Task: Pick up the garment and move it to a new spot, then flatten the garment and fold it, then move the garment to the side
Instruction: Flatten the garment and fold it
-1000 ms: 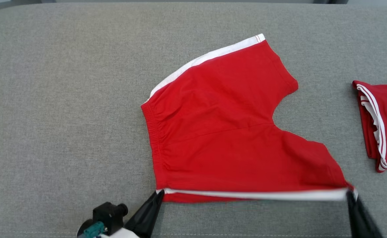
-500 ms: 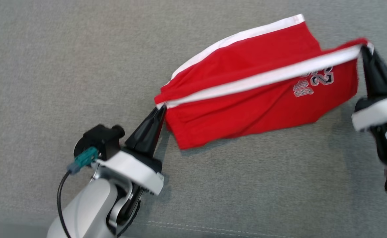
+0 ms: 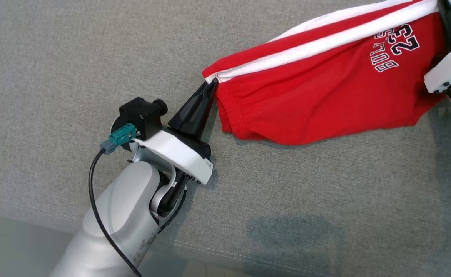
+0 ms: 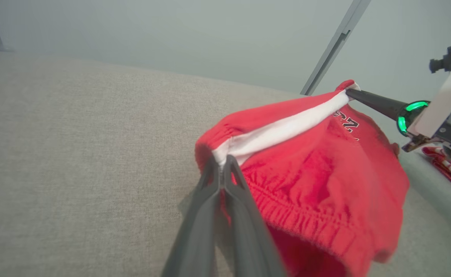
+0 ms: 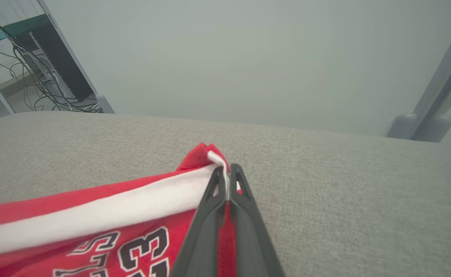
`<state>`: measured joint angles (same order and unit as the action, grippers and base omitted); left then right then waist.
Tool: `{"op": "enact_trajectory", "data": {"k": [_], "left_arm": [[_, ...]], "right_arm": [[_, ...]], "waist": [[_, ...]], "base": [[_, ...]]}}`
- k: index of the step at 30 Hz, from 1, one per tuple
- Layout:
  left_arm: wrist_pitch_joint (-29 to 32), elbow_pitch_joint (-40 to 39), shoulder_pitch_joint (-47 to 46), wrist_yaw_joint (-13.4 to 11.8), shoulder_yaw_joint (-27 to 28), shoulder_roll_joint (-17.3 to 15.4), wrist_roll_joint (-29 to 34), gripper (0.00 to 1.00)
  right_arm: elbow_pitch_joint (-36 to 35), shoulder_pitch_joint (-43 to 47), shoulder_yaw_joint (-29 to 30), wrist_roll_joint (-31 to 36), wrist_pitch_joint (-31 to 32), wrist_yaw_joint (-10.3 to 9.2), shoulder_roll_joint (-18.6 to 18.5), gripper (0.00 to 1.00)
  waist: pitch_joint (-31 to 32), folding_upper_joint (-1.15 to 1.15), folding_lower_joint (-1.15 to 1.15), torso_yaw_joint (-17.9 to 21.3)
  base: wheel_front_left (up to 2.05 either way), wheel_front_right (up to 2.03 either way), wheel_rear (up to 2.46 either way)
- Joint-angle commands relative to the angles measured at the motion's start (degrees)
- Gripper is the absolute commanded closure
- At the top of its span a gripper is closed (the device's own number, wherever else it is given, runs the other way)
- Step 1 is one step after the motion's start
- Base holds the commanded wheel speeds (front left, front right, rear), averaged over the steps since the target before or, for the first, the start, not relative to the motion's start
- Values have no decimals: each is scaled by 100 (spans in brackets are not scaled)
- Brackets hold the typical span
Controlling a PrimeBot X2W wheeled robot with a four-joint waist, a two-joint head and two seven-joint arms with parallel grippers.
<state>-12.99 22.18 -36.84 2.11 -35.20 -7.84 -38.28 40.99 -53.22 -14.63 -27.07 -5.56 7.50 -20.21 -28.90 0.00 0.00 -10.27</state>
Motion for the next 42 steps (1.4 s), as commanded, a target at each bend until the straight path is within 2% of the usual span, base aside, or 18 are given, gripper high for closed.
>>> {"op": "enact_trajectory", "data": {"k": [1, 2, 3, 4, 8, 15, 20, 25, 28, 34, 42], "left_arm": [[-73, -32, -209, 56, 196, -94, 22, 100], [-87, 44, -242, 71, 195, -69, 32, 100], [-103, 89, -262, 91, 207, -33, 22, 67], [-115, 140, -284, 78, 198, -17, 60, 0], [-157, 172, -256, -10, 220, 32, 171, 0], [-193, -192, 343, -378, 469, -36, 306, 0], [-197, -633, 977, -717, 575, -181, 375, 0], [-170, -1044, 1567, -1058, 631, -381, 421, 0], [-87, -1282, 1851, -1176, 669, -437, 334, 0], [150, -1528, 2097, -1264, 682, -524, 189, 0], [419, -1371, 1868, -1170, 621, -426, 14, 0]], "right_arm": [[-7, -97, -144, -106, -88, -1, -21, 100], [92, -158, -200, -152, -122, -1, -21, 100], [173, -213, -237, -201, -176, -1, -14, 53], [256, -250, -287, -282, -165, -1, 7, 0], [407, -322, -522, -393, -404, -1, -18, 0], [277, 145, -730, -518, -846, -1, -59, 0], [-53, 812, -518, -414, -933, -1, -102, 0], [-781, 1711, -19, -149, -941, -1, 72, 0], [-1148, 2289, 192, 7, -942, -1, 231, 0], [-1354, 2755, 404, 126, -939, -1, 368, 0], [-1164, 2423, 391, 98, -753, -1, 321, 0]], "waist": [[-88, 0, 0, -49], [-89, 0, 0, -50], [-93, 0, 0, -49], [-92, 0, 0, -52], [-49, 0, 0, -13], [356, 0, 0, 185], [699, 0, 0, 391], [1060, 0, 0, 599], [1252, 0, 0, 694], [1435, 0, 0, 818], [1329, 0, 0, 713]], "base": [[0, 0, 0], [0, 0, 0], [0, 0, 0], [0, 0, 0], [0, 0, 0], [0, 0, 0], [0, 0, 0], [0, 0, 0], [0, 0, 0], [0, 0, 0], [0, 0, 0]]}}
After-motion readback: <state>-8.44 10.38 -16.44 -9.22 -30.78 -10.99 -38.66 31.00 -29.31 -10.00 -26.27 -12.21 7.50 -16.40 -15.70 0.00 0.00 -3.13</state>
